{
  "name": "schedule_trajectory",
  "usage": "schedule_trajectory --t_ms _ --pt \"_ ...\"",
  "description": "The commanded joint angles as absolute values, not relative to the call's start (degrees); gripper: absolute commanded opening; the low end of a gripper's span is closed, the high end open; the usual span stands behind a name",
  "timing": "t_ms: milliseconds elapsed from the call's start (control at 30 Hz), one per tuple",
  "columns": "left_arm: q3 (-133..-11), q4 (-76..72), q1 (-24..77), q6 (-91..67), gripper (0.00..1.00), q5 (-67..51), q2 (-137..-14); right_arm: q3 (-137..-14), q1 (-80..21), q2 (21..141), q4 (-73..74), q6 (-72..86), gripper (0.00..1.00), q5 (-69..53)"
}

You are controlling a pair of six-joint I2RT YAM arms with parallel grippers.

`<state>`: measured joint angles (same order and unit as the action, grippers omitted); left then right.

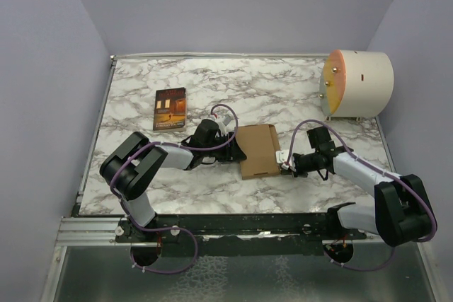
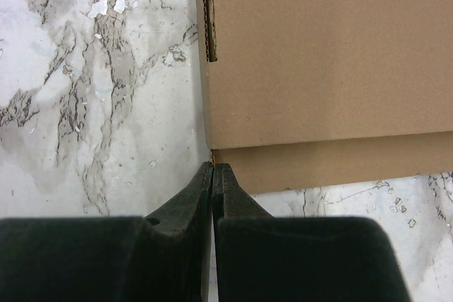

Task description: Fold the paper box

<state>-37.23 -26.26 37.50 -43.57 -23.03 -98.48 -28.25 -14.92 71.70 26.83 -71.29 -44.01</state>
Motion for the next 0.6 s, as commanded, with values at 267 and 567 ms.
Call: schedule_trajectory --t_ms 267,567 --pt "-35.85 -16.40 37.18 -40.12 0.41 -18.10 -102.86 -30.57 -14.68 72.23 27.90 -73.21 0.01 -44.59" --pt "-36.25 -16.28 37.18 -40.22 0.41 -18.26 -103.00 -31.54 -14.77 72.32 29.24 -74.29 0.01 -47.88"
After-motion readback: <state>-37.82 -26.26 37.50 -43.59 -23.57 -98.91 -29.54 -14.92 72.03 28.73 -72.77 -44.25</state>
